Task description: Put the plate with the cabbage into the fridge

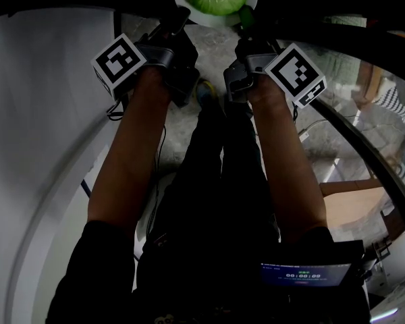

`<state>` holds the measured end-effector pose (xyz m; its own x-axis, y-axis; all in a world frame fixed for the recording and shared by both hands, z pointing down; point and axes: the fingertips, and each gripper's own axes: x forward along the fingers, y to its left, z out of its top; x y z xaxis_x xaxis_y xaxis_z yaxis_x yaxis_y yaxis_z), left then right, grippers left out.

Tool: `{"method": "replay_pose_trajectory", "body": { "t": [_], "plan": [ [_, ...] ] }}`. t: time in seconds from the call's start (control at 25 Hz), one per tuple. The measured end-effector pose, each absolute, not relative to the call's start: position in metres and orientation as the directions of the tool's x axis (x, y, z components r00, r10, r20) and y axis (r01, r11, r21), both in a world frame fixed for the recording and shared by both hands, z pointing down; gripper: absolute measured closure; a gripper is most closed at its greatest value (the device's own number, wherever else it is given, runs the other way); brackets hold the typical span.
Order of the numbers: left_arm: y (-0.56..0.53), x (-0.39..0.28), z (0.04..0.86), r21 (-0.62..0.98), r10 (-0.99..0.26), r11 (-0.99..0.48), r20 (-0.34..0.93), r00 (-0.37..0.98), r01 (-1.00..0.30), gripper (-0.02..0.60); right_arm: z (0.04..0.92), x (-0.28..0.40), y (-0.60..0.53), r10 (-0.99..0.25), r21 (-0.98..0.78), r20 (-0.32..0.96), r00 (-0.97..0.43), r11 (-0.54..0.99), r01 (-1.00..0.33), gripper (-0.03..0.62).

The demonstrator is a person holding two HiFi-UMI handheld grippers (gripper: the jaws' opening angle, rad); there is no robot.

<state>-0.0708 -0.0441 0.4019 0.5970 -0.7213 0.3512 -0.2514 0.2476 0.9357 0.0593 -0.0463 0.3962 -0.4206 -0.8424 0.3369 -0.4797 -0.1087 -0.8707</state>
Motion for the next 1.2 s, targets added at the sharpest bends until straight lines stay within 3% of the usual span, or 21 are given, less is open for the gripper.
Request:
{"method": "replay_pose_trajectory", "body": {
  "t": [1.2],
  "plan": [
    [-0.013,-0.051,0.406,0.932,-0.706,0.257,0.361,0.609,-0.255,0.569,0.4,0.069,-0.041,-0.856,-0.827,0.384,-0.345,-0.154,-0.54,0.543]
  ]
}}
